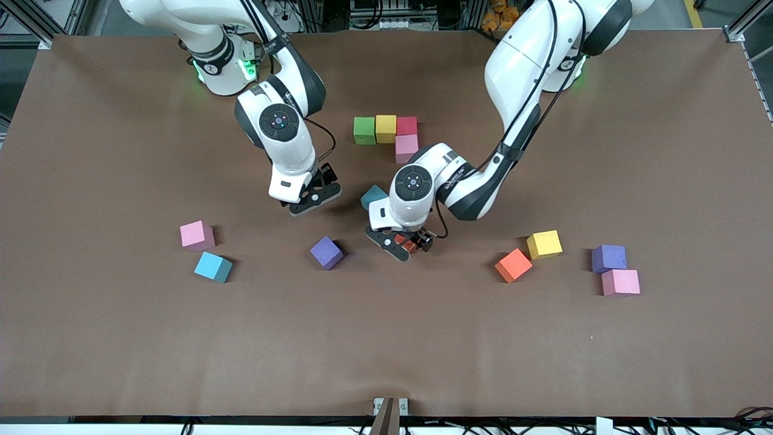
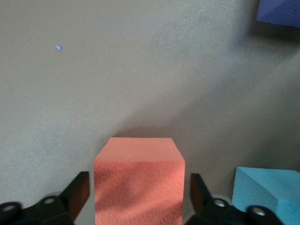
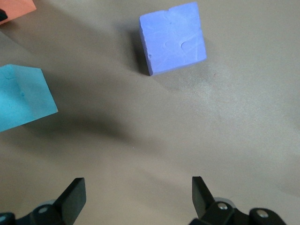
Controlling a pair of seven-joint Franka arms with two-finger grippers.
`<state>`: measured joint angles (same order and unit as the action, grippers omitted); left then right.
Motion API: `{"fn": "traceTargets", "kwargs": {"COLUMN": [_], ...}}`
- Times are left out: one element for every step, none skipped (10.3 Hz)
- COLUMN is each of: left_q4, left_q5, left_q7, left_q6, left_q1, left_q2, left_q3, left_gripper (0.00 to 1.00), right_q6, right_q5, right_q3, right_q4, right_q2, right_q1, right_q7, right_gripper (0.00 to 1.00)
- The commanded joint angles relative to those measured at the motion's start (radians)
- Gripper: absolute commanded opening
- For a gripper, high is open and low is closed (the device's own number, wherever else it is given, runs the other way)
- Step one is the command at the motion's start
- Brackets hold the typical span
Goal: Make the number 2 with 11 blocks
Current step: 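Lift the orange cube while the right gripper grasps the cyan cube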
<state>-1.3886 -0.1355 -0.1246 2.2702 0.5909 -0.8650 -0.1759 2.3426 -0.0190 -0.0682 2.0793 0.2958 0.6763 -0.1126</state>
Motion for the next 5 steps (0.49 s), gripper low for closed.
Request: {"fn": "traceTargets", "kwargs": {"left_q4": [0.022, 0.02, 0.02, 0.02, 0.019], "left_q5": [0.019, 0.016, 0.016, 0.016, 0.02], "left_q7": [0.003, -0.004, -0.009, -0.012, -0.013], "left_q6": [0.006, 0.006, 0.006, 0.003, -0.001], "left_q1": [0.015, 0.017, 0.014, 0.006, -0.014], "left_q2": [-0.014, -0.009, -0.002, 0.013, 0.036], "left_q3": [0.018, 0.018, 0.018, 0.018, 0.024], "left_gripper": [0.38, 0.17, 0.09, 0.05, 0.05], "right_q6": [0.003, 0.003, 0.003, 0.003, 0.003], "right_q5": [-0.015, -0.015, -0.015, -0.015, -0.015], "right_q3": [0.01, 0.01, 0.01, 0.01, 0.011], "right_q4": [0.025, 0.025, 0.027, 0.025, 0.025], "right_q2": [-0.029, -0.027, -0.027, -0.027, -0.026], "right_q1": [-0.009, -0.011, -0.011, -0.011, -0.009], "right_q7": [0.004, 0.004, 0.004, 0.004, 0.004], "right_gripper": [1.0, 1.0, 1.0, 1.0, 1.0]}}
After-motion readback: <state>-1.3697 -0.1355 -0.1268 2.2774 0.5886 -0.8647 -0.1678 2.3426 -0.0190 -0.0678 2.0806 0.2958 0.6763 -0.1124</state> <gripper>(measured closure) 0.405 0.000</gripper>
